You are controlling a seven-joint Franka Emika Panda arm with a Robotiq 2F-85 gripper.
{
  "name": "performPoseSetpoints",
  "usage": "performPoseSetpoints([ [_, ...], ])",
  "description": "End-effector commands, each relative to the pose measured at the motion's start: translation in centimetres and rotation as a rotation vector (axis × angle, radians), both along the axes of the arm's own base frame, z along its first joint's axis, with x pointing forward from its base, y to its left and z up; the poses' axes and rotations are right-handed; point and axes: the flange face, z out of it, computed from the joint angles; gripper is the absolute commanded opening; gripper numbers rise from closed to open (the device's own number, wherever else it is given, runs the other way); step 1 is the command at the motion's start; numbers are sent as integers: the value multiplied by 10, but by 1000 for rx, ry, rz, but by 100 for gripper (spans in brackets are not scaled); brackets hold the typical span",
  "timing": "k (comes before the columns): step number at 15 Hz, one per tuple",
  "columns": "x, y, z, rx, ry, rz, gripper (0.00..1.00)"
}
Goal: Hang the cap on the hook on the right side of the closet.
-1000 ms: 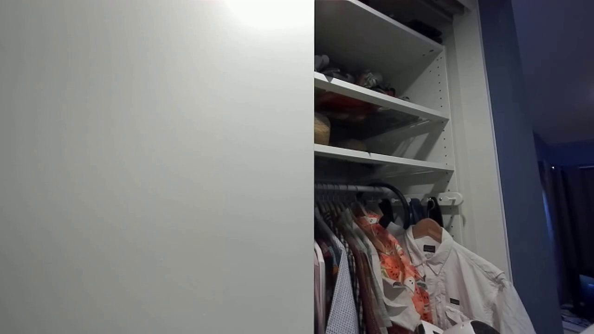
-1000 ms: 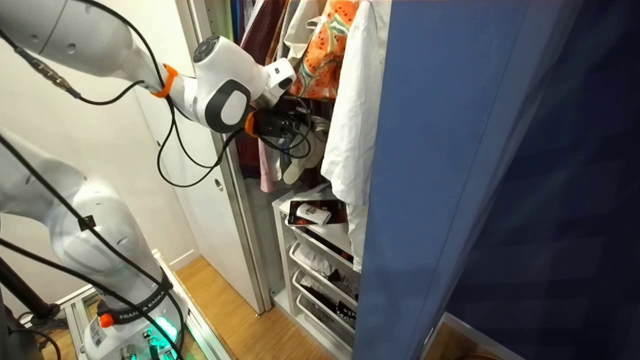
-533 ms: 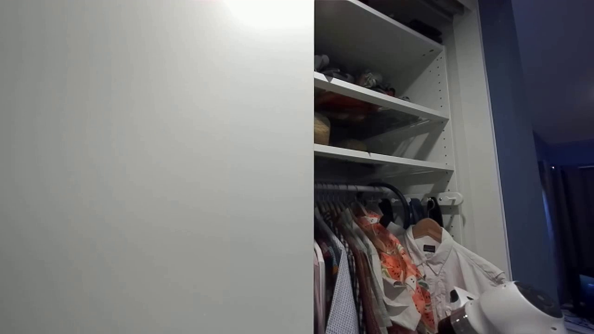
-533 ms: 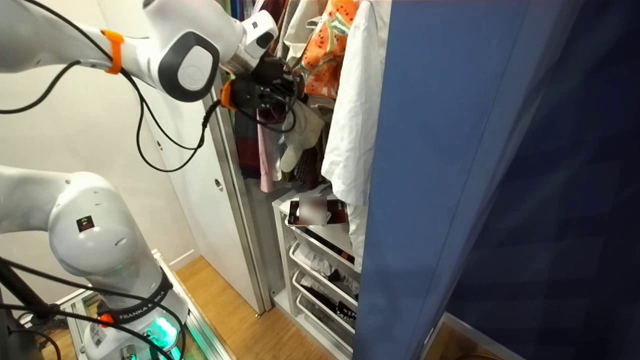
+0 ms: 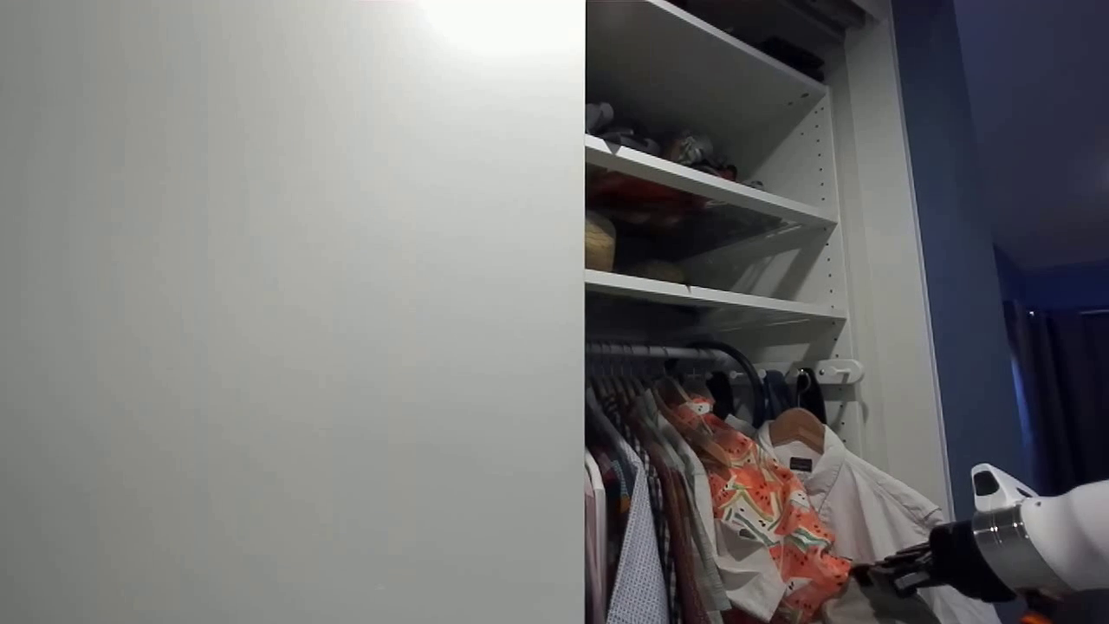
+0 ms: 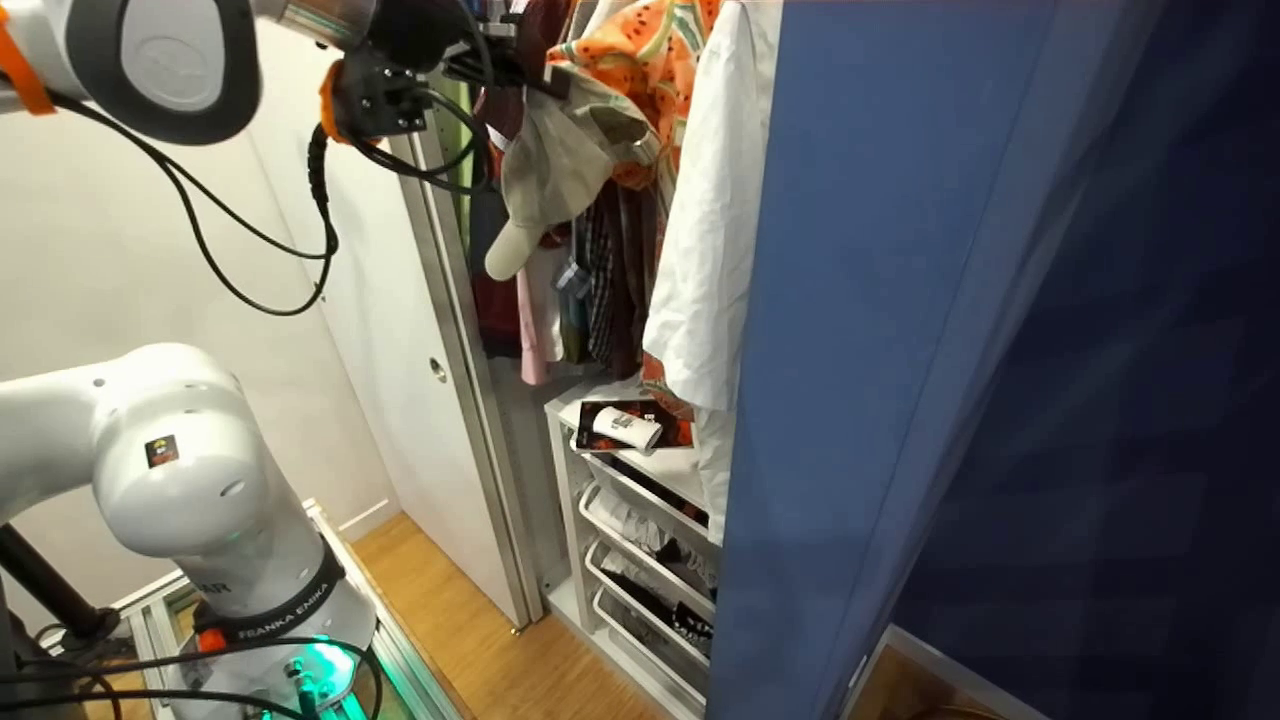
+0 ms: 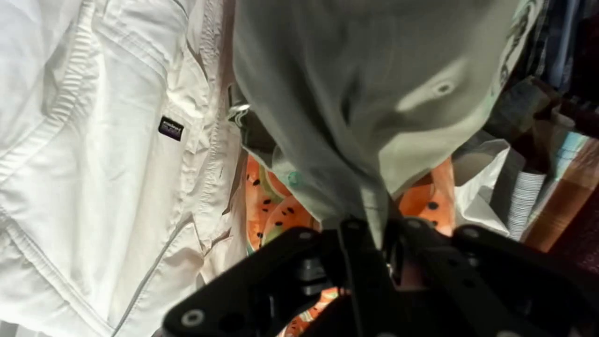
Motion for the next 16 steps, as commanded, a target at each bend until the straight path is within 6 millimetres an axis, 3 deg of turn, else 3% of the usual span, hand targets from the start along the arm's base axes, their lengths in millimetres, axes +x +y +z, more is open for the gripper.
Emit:
performPoseSetpoints([
  [1,3,1,-3,1,10,4,10],
  [2,6,2,-8,2,24,6,10],
  [3,11,2,-11,2,37,7,3],
  [4,13,6,-4,-29,-18,-12,3],
  [11,0,20,118,-205,-400,-13,3],
  [14,10,8,159,-266,-541,-76,3],
  [15,15,-2,168,-277,-580,-110,3],
  [16,-7,11,146,-230,-527,-53,10],
])
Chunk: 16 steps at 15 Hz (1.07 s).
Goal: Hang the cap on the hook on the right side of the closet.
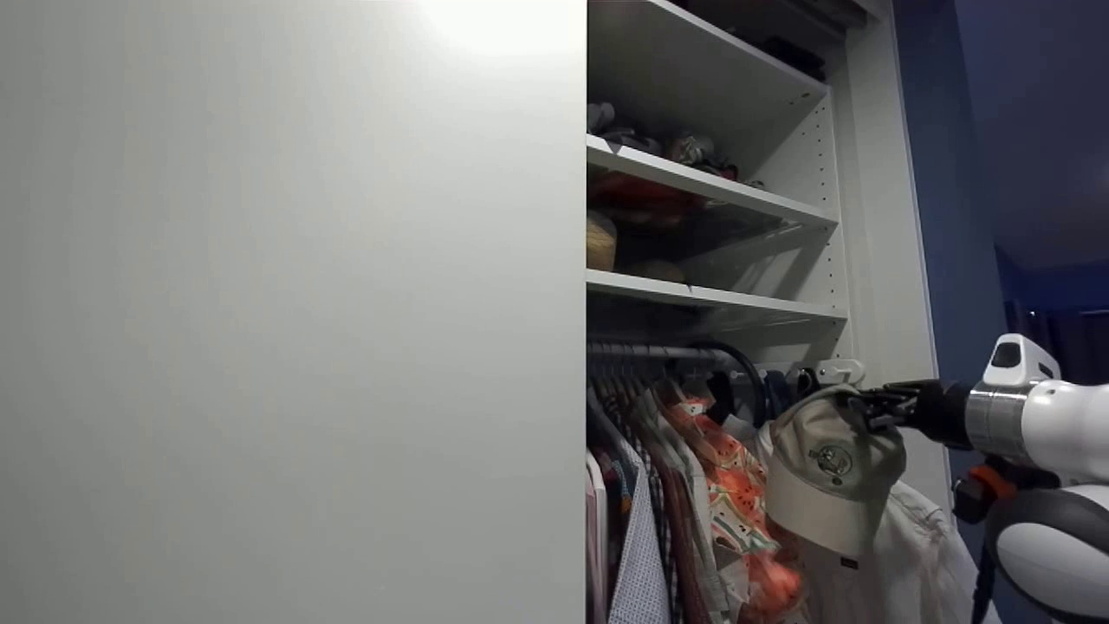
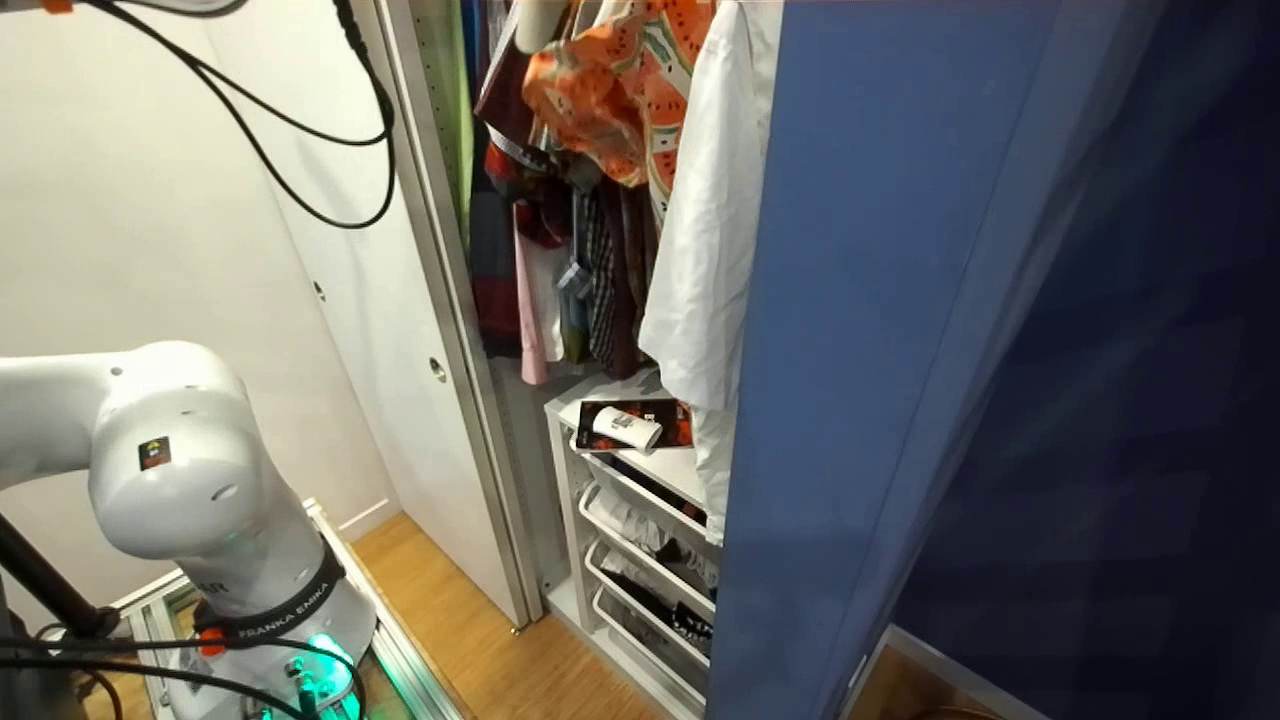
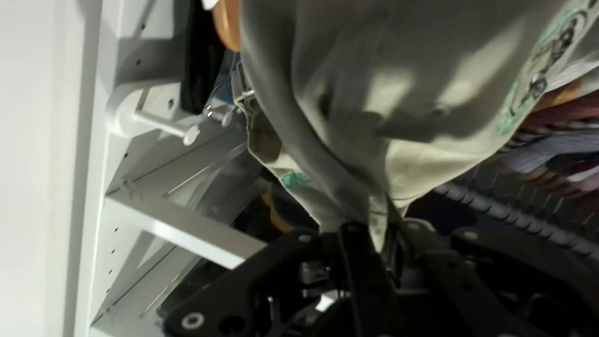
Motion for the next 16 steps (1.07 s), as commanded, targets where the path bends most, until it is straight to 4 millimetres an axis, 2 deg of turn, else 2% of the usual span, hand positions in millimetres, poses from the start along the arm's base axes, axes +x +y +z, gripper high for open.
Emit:
performPoseSetpoints([
  [1,6,-7,8,-8,-25,-24,10],
  [2,13,-12,12,-13,-33,-42,10],
  [3,20,-13,8,7,-45,-50,3],
  [4,24,-15,10,18,-61,-59,3],
  [9,22,-21,29,19,-143,-75,3],
  [11,19,-25,40,-20,-166,-104,3],
  [16,45,-23,50,-210,-143,-138,3],
])
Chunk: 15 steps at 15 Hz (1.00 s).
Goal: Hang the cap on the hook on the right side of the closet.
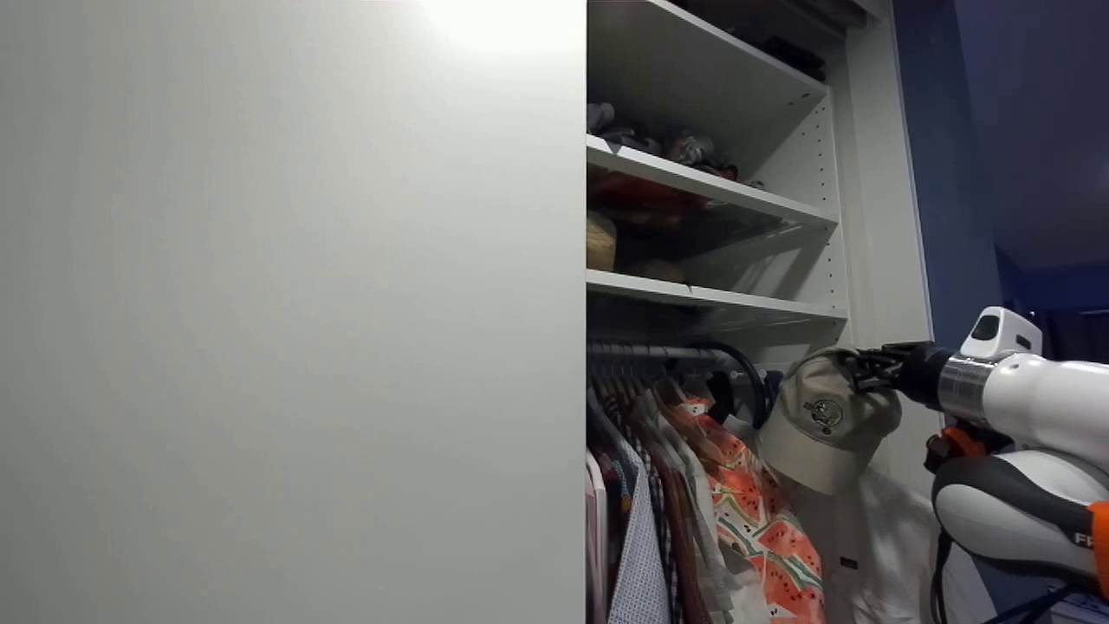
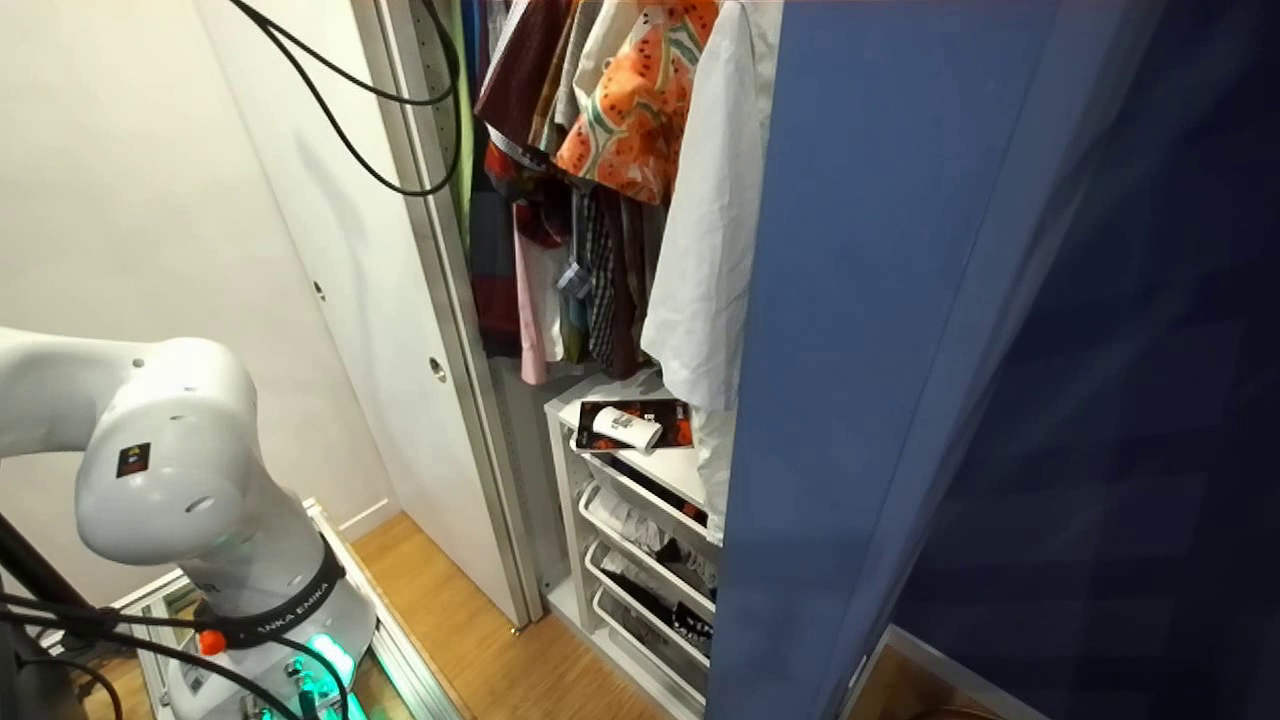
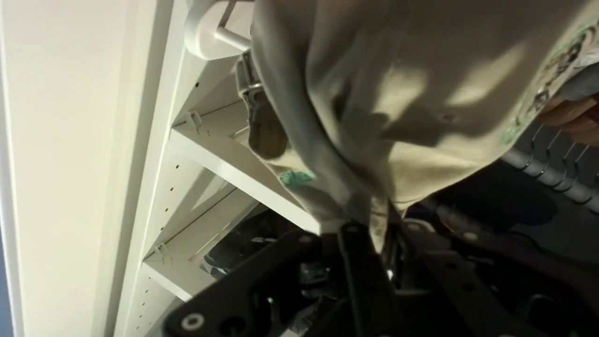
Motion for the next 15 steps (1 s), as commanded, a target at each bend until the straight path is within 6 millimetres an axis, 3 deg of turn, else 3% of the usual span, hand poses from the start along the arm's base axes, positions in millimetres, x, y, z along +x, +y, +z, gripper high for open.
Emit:
performPoseSetpoints([
  [1,25,0,16,-140,-13,-46,3],
  [5,37,-12,26,-221,-14,-121,3],
  [15,68,-24,-15,-278,121,-215,3],
])
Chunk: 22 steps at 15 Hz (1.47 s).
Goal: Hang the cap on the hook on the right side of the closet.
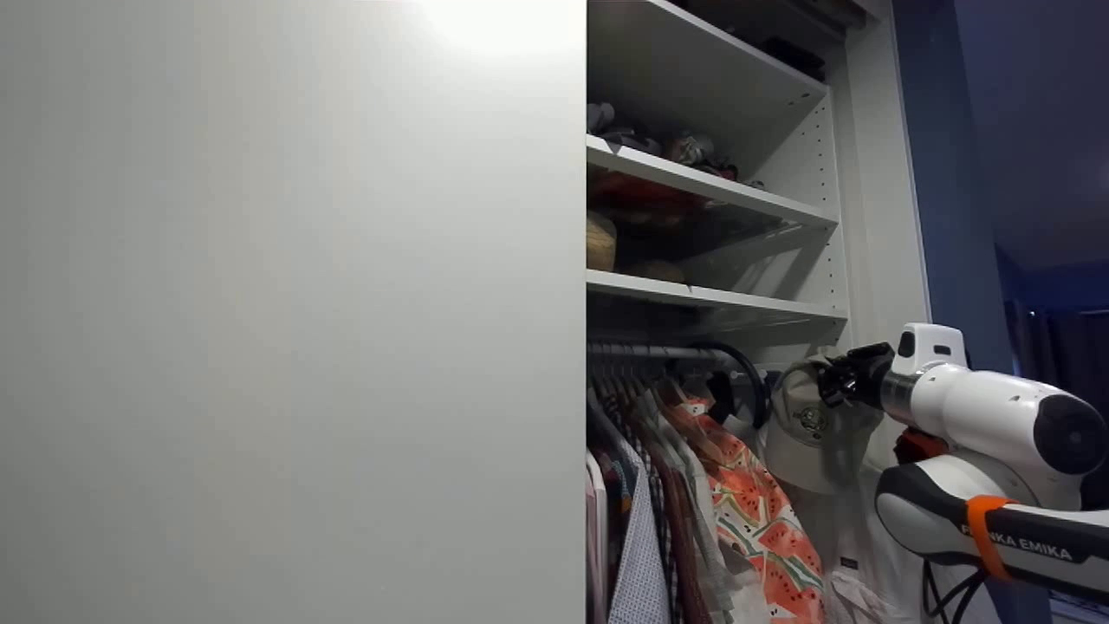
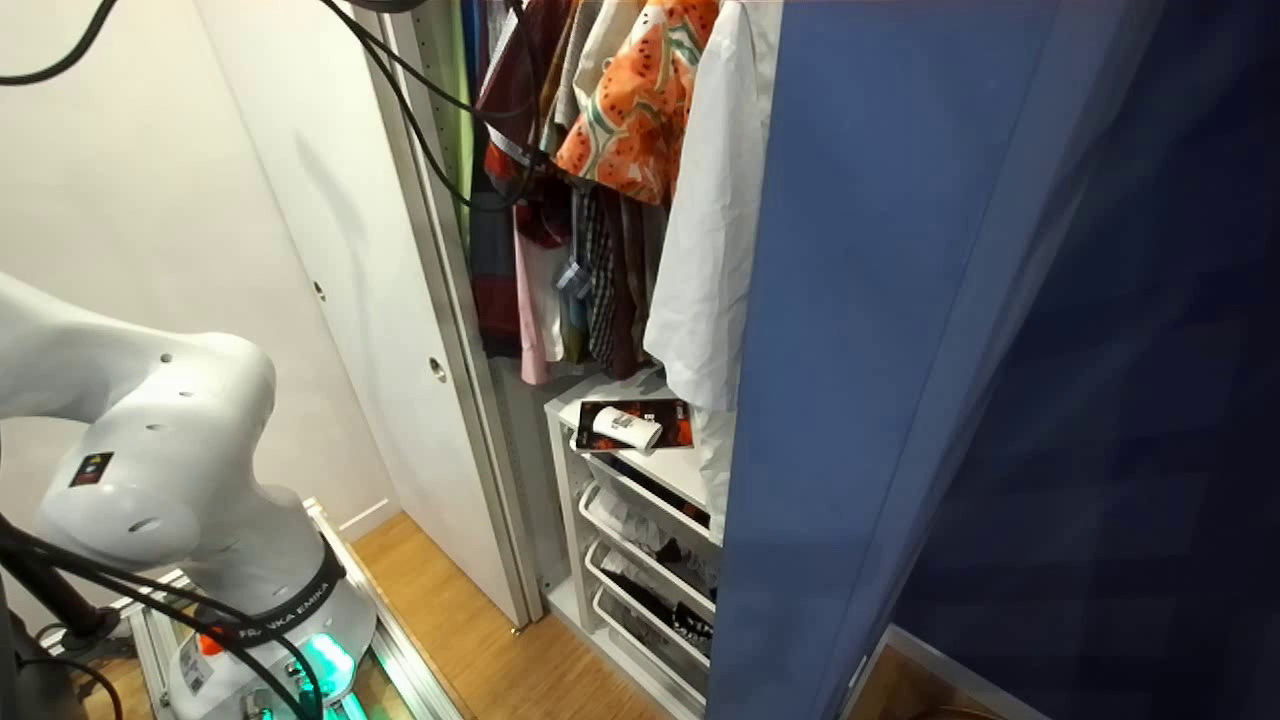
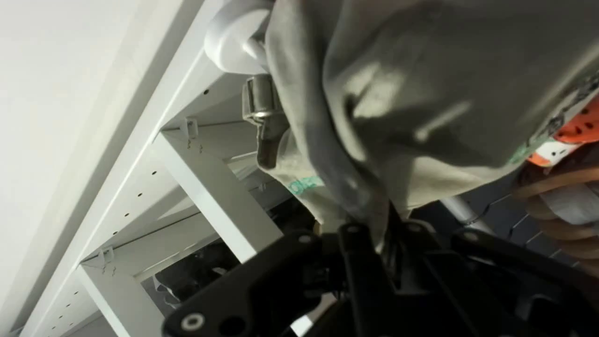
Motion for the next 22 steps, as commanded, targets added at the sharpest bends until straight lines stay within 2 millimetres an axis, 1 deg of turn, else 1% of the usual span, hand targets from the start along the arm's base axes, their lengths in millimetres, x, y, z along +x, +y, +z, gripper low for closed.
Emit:
performPoseSetpoints([
  [1,6,-8,-10,-33,26,-51,3],
  [3,8,-8,-10,-35,21,-64,3],
  [4,7,-6,-6,-45,9,-68,3],
  [7,-1,19,5,-132,-32,-57,3],
  [9,-6,36,9,-180,-62,-37,3],
  [11,-16,48,11,-235,-54,-64,3],
  [13,-26,50,14,-290,-40,-113,3],
  [15,-37,46,16,-339,-23,-176,3],
  [17,-45,39,13,-380,15,-240,3],
  [19,-46,35,6,-403,52,-267,3],
  [22,-36,34,-14,-400,88,-259,3],
])
